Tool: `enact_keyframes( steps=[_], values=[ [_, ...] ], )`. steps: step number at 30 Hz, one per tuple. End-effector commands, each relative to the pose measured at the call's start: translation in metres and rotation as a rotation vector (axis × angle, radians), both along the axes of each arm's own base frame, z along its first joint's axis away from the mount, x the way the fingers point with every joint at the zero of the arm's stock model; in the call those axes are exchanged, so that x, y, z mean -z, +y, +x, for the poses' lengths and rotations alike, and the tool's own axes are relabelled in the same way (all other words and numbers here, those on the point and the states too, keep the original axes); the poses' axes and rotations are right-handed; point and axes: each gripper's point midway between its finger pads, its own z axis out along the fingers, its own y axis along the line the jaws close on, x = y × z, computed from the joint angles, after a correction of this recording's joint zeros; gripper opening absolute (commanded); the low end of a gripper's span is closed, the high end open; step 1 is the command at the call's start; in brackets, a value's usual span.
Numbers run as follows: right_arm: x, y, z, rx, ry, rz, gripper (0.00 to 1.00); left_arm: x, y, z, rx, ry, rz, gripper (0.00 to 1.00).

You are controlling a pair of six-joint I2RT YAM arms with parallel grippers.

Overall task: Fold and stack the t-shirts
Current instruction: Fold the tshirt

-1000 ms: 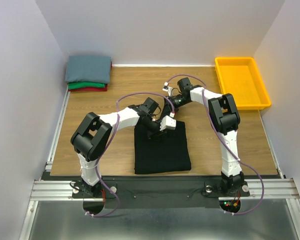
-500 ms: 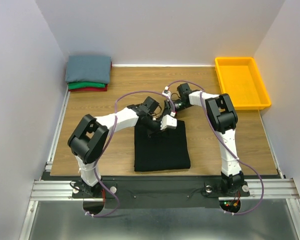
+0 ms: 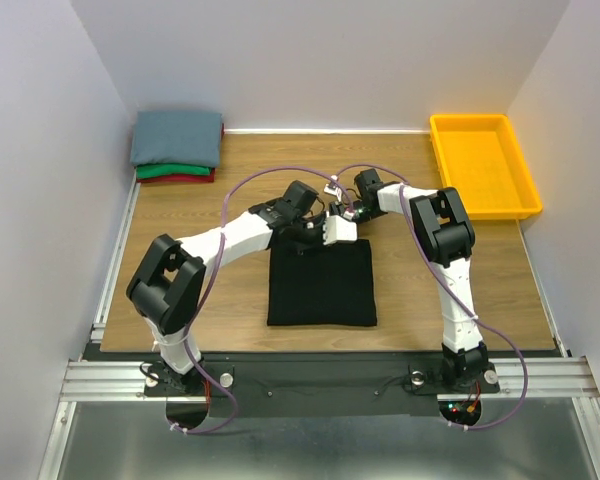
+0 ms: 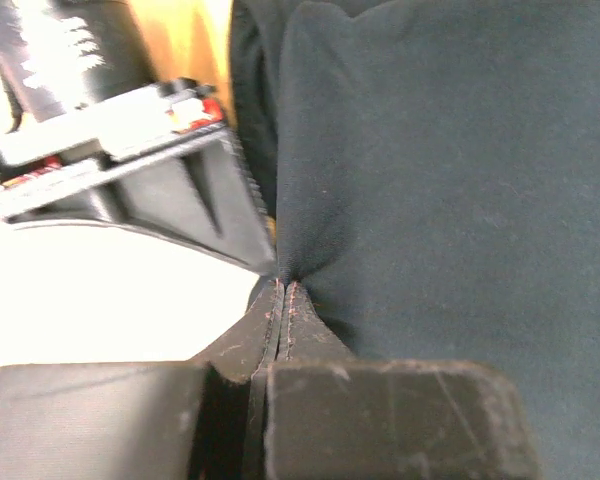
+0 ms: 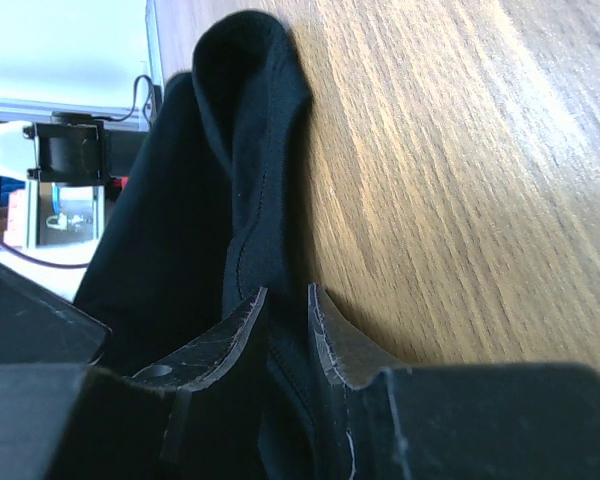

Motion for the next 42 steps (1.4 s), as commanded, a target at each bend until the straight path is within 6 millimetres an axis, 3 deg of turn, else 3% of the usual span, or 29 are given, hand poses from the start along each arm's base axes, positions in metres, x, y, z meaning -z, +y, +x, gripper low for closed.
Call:
enact_keyframes(
  steps=[1,4,14,16,19,21,22,23,25,26,29,30,33,34,36,37,38,39,40,42],
  values=[
    [0.046,-0.009,-0.013,0.002,0.048,-0.094,0.28,-0.039,-0.011,0.046,-0.024,-0.172,-0.052,0.00],
    [0.045,-0.008,-0.013,0.000,0.046,-0.089,0.28,-0.048,-0.013,0.064,-0.029,-0.209,-0.066,0.00],
    [0.044,-0.008,-0.001,0.010,0.011,-0.104,0.29,-0.012,-0.013,0.083,-0.029,-0.229,-0.048,0.00],
    [0.045,-0.010,0.005,0.021,-0.014,-0.134,0.30,-0.005,-0.014,0.082,-0.029,-0.213,-0.046,0.00],
    [0.037,-0.020,0.032,0.069,-0.121,-0.213,0.37,0.008,-0.011,0.072,-0.015,-0.173,-0.039,0.00],
    [0.016,-0.041,0.076,0.161,-0.238,-0.277,0.45,0.020,-0.008,0.061,-0.018,-0.111,-0.025,0.02],
    [0.019,-0.044,0.078,0.171,-0.246,-0.303,0.45,0.020,-0.008,0.061,-0.018,-0.111,-0.025,0.02],
    [0.000,-0.057,0.103,0.229,-0.304,-0.317,0.48,0.022,-0.009,0.057,-0.027,-0.079,-0.033,0.03],
    [-0.016,-0.083,0.131,0.307,-0.368,-0.369,0.54,0.029,-0.007,0.051,-0.041,-0.028,-0.022,0.04],
    [-0.042,-0.089,0.147,0.340,-0.427,-0.363,0.58,0.034,-0.007,0.047,-0.055,0.013,-0.022,0.04],
    [-0.071,-0.110,0.164,0.408,-0.492,-0.390,0.61,0.035,-0.009,0.045,-0.079,0.052,-0.027,0.08],
    [-0.090,-0.115,0.166,0.427,-0.520,-0.385,0.61,0.038,-0.010,0.043,-0.092,0.081,-0.029,0.11],
    [-0.111,-0.128,0.157,0.463,-0.515,-0.377,0.61,0.038,-0.012,0.048,-0.123,0.106,-0.028,0.24],
    [-0.107,-0.131,0.147,0.461,-0.482,-0.374,0.61,0.035,-0.011,0.052,-0.145,0.116,-0.036,0.32],
    [-0.108,-0.134,0.129,0.457,-0.451,-0.378,0.59,0.027,-0.008,0.053,-0.156,0.124,-0.042,0.38],
    [-0.112,-0.133,0.108,0.439,-0.431,-0.364,0.58,0.021,-0.002,0.056,-0.177,0.124,-0.052,0.48],
    [-0.128,-0.129,0.094,0.430,-0.441,-0.326,0.57,0.002,0.001,0.057,-0.186,0.096,-0.082,0.51],
    [-0.115,-0.130,0.086,0.428,-0.397,-0.337,0.57,-0.008,0.004,0.057,-0.196,0.089,-0.101,0.52],
    [-0.131,-0.123,0.069,0.404,-0.393,-0.278,0.55,-0.017,0.009,0.059,-0.209,0.081,-0.123,0.54],
    [-0.120,-0.117,0.035,0.368,-0.304,-0.246,0.51,-0.042,0.025,0.056,-0.248,0.075,-0.176,0.55]
  ],
)
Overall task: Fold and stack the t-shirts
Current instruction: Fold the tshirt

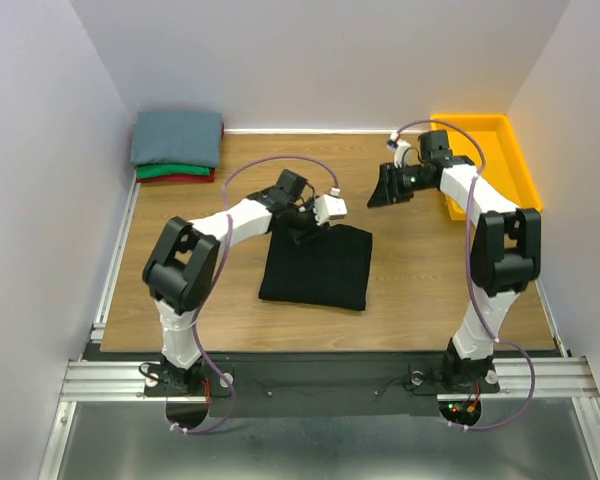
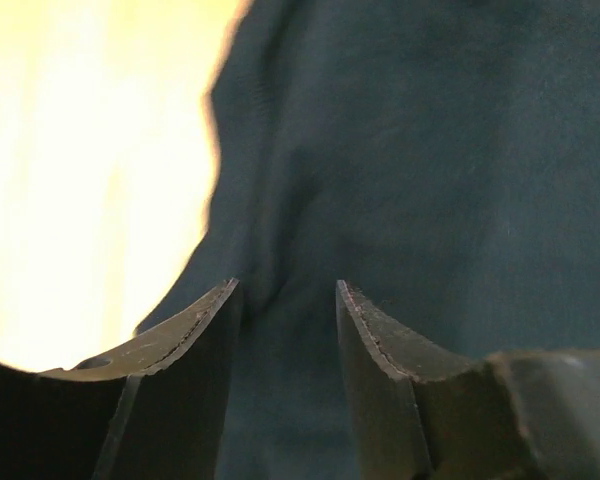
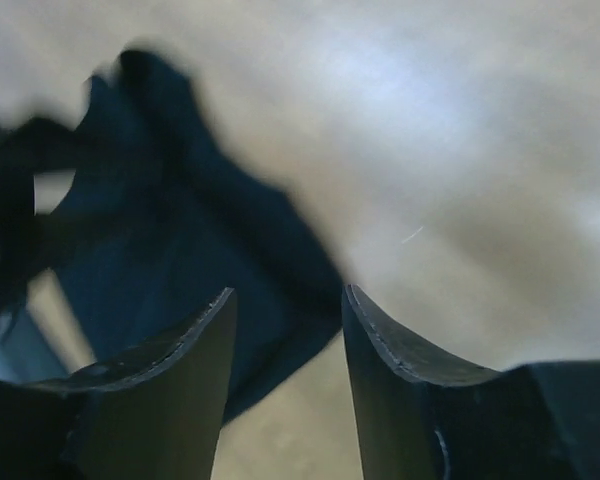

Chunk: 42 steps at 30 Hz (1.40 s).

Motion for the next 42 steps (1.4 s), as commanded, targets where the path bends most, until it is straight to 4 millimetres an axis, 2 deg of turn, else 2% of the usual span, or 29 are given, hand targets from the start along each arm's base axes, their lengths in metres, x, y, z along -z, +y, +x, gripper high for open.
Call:
enact_keyframes(
  steps=[1,2,3,4,5,6,9,14,16,17,20,24,26,27,28,30,31,32,33,34,35,36,37,39,41,42],
  values=[
    [-0.018,0.027,-0.057,-0.108,0.075,0.136,0.50,-0.089,0.024,0.004,-0.091,-0.070,-0.162,0.55],
    [-0.024,0.035,-0.071,-0.144,0.066,0.138,0.48,-0.086,0.035,0.000,-0.124,-0.035,-0.174,0.54],
    [-0.014,0.039,-0.088,-0.164,0.103,0.137,0.47,-0.096,0.038,-0.009,-0.120,-0.024,-0.201,0.54],
    [-0.013,0.045,-0.098,-0.188,0.113,0.141,0.47,-0.095,0.041,-0.016,-0.123,0.001,-0.208,0.53],
    [-0.010,0.056,-0.110,-0.226,0.124,0.136,0.46,-0.084,0.046,-0.027,-0.124,0.042,-0.198,0.53],
    [0.000,0.065,-0.124,-0.260,0.150,0.126,0.46,-0.083,0.047,-0.036,-0.124,0.070,-0.209,0.51],
    [0.026,0.071,-0.143,-0.299,0.216,0.100,0.43,-0.054,0.050,-0.065,-0.128,0.207,-0.201,0.45],
    [0.062,0.065,-0.154,-0.305,0.281,0.034,0.39,-0.016,0.051,-0.102,-0.174,0.443,-0.204,0.38],
    [0.075,0.059,-0.156,-0.299,0.300,-0.004,0.38,-0.008,0.048,-0.113,-0.179,0.519,-0.219,0.36],
    [0.082,0.054,-0.161,-0.296,0.315,-0.040,0.37,-0.005,0.045,-0.119,-0.179,0.553,-0.224,0.32],
    [0.093,0.039,-0.171,-0.326,0.316,-0.121,0.36,0.000,0.036,-0.130,-0.196,0.654,-0.229,0.27],
    [0.093,0.024,-0.176,-0.360,0.295,-0.208,0.35,0.000,0.025,-0.150,-0.169,0.762,-0.242,0.25],
    [0.084,0.022,-0.173,-0.385,0.271,-0.223,0.34,-0.004,0.024,-0.155,-0.142,0.768,-0.246,0.26],
    [0.075,0.021,-0.173,-0.400,0.252,-0.225,0.34,-0.011,0.022,-0.155,-0.118,0.767,-0.263,0.27],
    [0.066,0.022,-0.165,-0.397,0.211,-0.223,0.34,-0.021,0.021,-0.157,-0.077,0.756,-0.285,0.28],
    [0.050,0.019,-0.150,-0.383,0.135,-0.220,0.35,-0.044,0.025,-0.142,-0.057,0.681,-0.344,0.36],
    [0.037,0.021,-0.133,-0.366,0.084,-0.213,0.36,-0.053,0.028,-0.130,-0.068,0.640,-0.364,0.41],
    [0.031,0.019,-0.123,-0.341,0.068,-0.194,0.39,-0.066,0.029,-0.113,-0.079,0.577,-0.386,0.44],
    [0.024,0.019,-0.114,-0.325,0.047,-0.183,0.42,-0.071,0.033,-0.097,-0.098,0.536,-0.395,0.46],
    [0.017,0.017,-0.097,-0.297,0.010,-0.171,0.46,-0.070,0.046,-0.081,-0.110,0.483,-0.372,0.47],
    [0.014,0.014,-0.091,-0.278,0.009,-0.172,0.47,-0.073,0.051,-0.068,-0.118,0.447,-0.360,0.48],
    [0.012,0.014,-0.080,-0.254,-0.017,-0.168,0.50,-0.087,0.052,-0.050,-0.114,0.392,-0.364,0.48],
    [0.010,0.014,-0.073,-0.240,-0.034,-0.172,0.51,-0.077,0.058,-0.042,-0.131,0.396,-0.326,0.49],
    [0.013,0.014,-0.056,-0.219,-0.056,-0.186,0.52,-0.075,0.065,-0.013,-0.148,0.342,-0.303,0.50],
    [0.022,0.016,-0.048,-0.214,-0.043,-0.182,0.52,-0.077,0.070,0.003,-0.153,0.325,-0.298,0.50],
    [0.021,0.018,-0.042,-0.211,-0.049,-0.178,0.52,-0.068,0.071,0.009,-0.163,0.337,-0.286,0.50]
  ],
)
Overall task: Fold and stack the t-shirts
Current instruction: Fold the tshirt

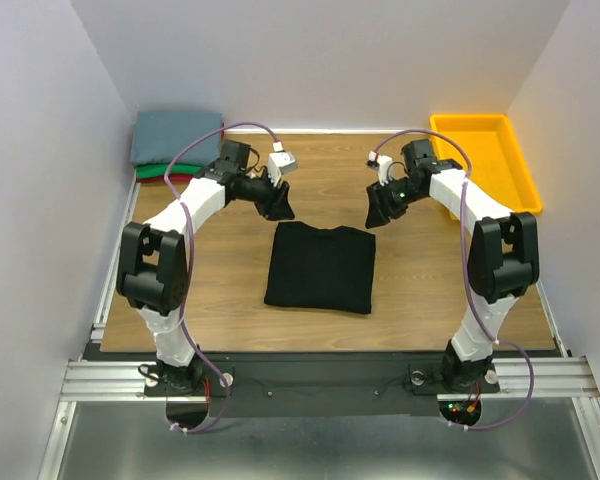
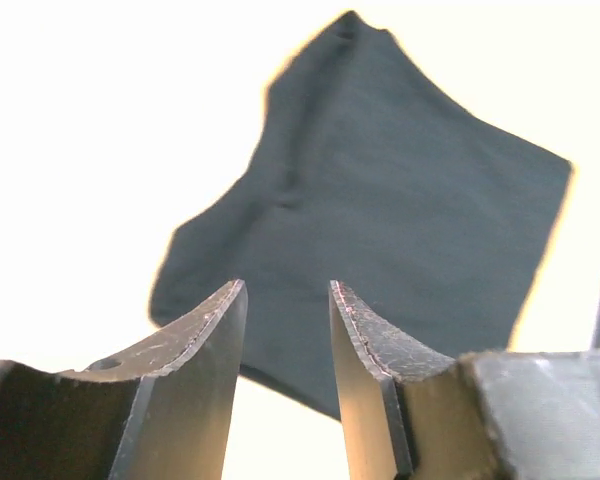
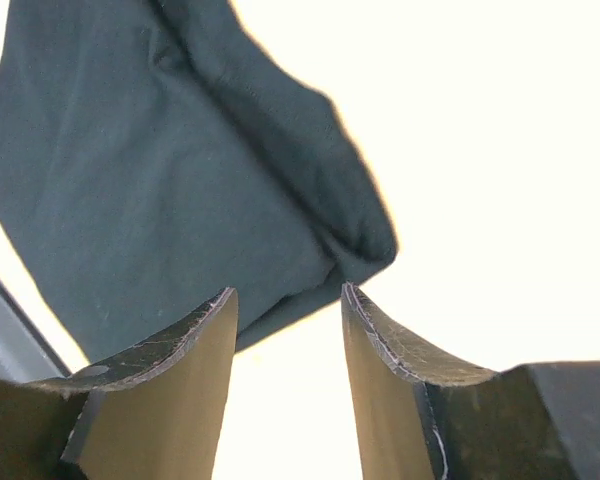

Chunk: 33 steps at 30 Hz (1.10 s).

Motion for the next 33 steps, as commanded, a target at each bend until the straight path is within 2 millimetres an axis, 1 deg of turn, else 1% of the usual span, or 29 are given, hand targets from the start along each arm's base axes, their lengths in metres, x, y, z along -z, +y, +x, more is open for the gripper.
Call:
enact_keyframes(
  steps=[1,3,5,6,11,15,18,25,27,28,33],
  values=[
    [0.011,0.008,0.027,0.012,-0.020,0.006,0.52,0.022,0.009,0.012,0.027,0.009,0.071,0.50],
    [0.013,0.011,0.032,0.008,-0.020,0.009,0.52,0.029,0.009,0.021,0.027,0.009,0.082,0.50],
    [0.017,0.014,0.032,0.000,0.000,0.027,0.52,0.032,0.009,0.026,0.025,0.006,0.086,0.51],
    [0.016,0.015,0.031,0.001,0.008,0.039,0.52,0.038,0.010,0.028,0.023,0.017,0.094,0.51],
    [0.030,0.018,0.018,-0.012,0.065,0.058,0.52,0.050,0.014,0.034,0.016,0.031,0.111,0.52],
    [0.035,0.020,0.008,-0.024,0.101,0.080,0.52,0.062,0.016,0.032,0.020,0.058,0.127,0.52],
    [0.039,0.021,0.002,-0.030,0.122,0.089,0.51,0.066,0.017,0.031,0.022,0.068,0.132,0.52],
    [0.042,0.022,-0.008,-0.040,0.145,0.101,0.49,0.061,0.017,0.029,0.035,0.062,0.120,0.51],
    [0.042,0.021,-0.008,-0.038,0.144,0.101,0.49,0.061,0.016,0.028,0.039,0.065,0.117,0.48],
    [0.043,0.021,-0.009,-0.040,0.148,0.100,0.48,0.060,0.016,0.028,0.037,0.067,0.117,0.45],
    [0.041,0.020,-0.009,-0.040,0.137,0.092,0.37,0.057,0.016,0.027,0.043,0.060,0.112,0.35]
  ],
)
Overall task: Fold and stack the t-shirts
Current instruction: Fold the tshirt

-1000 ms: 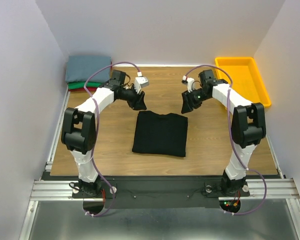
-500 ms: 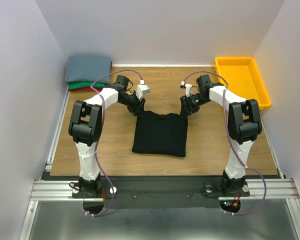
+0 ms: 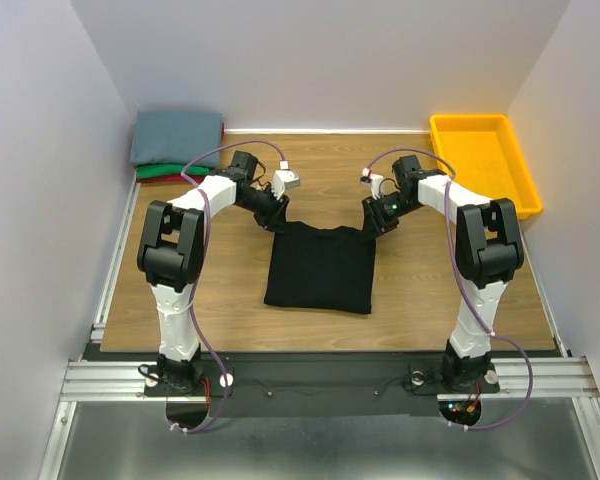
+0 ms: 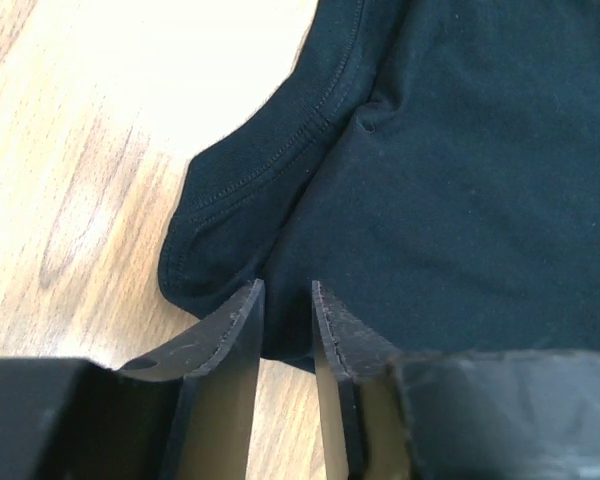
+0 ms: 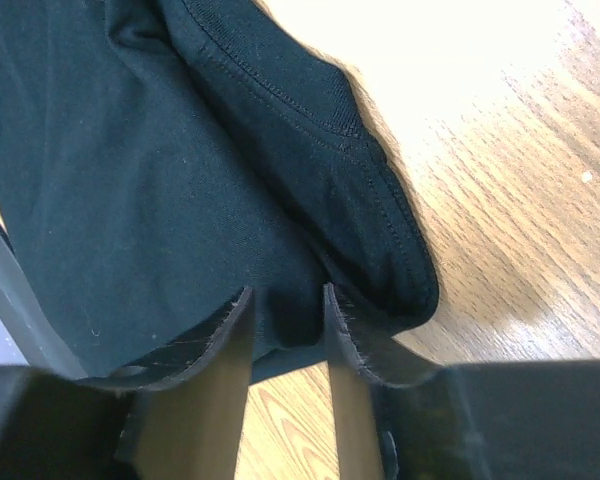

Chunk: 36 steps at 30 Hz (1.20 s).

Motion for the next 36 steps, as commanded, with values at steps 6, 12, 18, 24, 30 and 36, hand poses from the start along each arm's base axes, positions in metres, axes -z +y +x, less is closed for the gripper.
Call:
enact_keyframes(
  steps=[6,12,18,24,30,36],
  values=[
    [-0.028,0.002,0.006,-0.008,-0.091,0.017,0.26,-0.034,-0.002,0.006,0.028,-0.066,-0.043,0.20],
    [-0.038,0.002,0.006,-0.007,-0.116,0.015,0.03,-0.046,0.000,0.002,0.046,-0.082,-0.065,0.00],
    [-0.061,-0.002,0.008,-0.001,-0.187,0.001,0.01,-0.068,0.005,0.000,0.061,-0.139,-0.074,0.00],
    [-0.066,-0.011,0.029,0.012,-0.259,-0.056,0.00,-0.087,0.002,0.020,0.055,-0.223,-0.081,0.00],
    [-0.010,-0.014,0.052,0.006,-0.190,-0.099,0.01,-0.048,-0.006,0.052,0.018,-0.149,-0.081,0.00],
    [0.021,-0.024,0.074,0.053,-0.188,-0.143,0.01,0.003,-0.012,0.080,-0.058,-0.055,-0.064,0.00]
  ],
)
